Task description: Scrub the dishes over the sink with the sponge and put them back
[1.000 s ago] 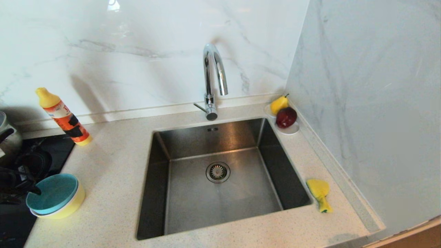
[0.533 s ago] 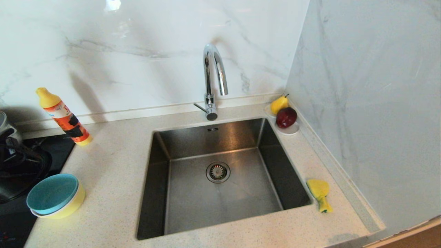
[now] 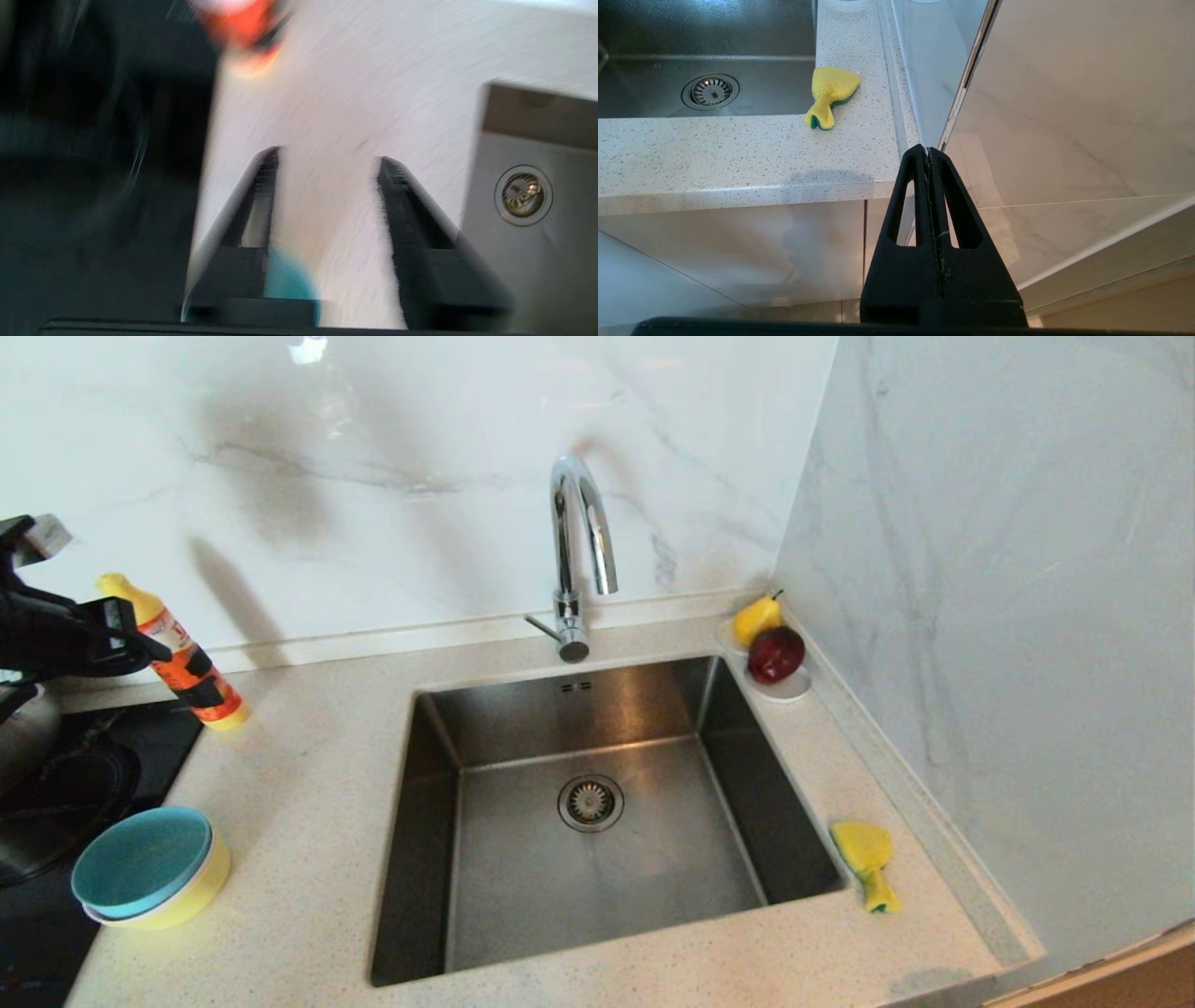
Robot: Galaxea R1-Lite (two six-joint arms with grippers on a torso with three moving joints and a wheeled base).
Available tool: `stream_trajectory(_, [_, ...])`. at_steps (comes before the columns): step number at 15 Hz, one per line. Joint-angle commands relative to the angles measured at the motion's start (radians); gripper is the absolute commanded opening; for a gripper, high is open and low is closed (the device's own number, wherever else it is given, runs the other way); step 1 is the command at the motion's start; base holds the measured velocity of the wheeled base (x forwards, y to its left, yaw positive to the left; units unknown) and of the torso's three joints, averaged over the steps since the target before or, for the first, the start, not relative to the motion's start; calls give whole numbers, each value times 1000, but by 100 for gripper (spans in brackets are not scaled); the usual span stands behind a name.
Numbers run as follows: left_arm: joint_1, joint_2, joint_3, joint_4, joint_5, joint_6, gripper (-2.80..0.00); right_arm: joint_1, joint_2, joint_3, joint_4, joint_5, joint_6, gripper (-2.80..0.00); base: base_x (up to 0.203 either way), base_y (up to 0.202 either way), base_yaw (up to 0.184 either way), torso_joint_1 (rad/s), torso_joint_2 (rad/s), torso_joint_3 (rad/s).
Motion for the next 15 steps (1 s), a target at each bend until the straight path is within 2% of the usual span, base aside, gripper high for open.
stream_trajectory(1, [-105,14,-13,-25,-1,42,-280,0,2,0,0,0,-1,-280,0,0,0,0,0,0])
stream_trajectory(5, [-316,-24,-5,-34,7,69,-280,0,2,0,0,0,-1,-280,0,0,0,0,0,0])
stream_trajectory(7, [-393,-91,35,-36,46,70,-280,0,2,0,0,0,-1,-280,0,0,0,0,0,0])
stream_trajectory(11, [-428,-304,147,-38,87,61,-280,0,2,0,0,0,-1,-280,0,0,0,0,0,0])
stream_trajectory(15, [-426,-592,308,-38,177,40,-280,0,2,0,0,0,-1,-280,0,0,0,0,0,0])
